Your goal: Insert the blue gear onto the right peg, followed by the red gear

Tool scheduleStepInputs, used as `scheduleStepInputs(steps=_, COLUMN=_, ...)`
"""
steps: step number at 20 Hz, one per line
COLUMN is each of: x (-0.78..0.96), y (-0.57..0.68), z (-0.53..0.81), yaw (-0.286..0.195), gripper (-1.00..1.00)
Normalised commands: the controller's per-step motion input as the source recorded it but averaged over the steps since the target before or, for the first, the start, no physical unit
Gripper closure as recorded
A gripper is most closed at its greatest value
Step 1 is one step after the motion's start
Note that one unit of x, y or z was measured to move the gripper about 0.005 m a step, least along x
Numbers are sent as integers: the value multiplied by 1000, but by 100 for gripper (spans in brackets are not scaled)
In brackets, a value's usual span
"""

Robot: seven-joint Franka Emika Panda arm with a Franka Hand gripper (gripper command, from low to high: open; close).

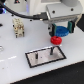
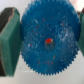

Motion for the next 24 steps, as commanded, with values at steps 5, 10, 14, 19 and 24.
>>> scheduleStepInputs(steps=5, x=773, y=-253, z=37, yaw=0, gripper=100)
scheduleStepInputs(steps=10, x=607, y=-114, z=-33, yaw=0, gripper=100)
scheduleStepInputs(steps=14, x=207, y=-57, z=-142, yaw=0, gripper=100)
scheduleStepInputs(steps=19, x=39, y=-35, z=-41, yaw=0, gripper=100)
scheduleStepInputs(steps=24, x=7, y=-67, z=288, yaw=0, gripper=100)
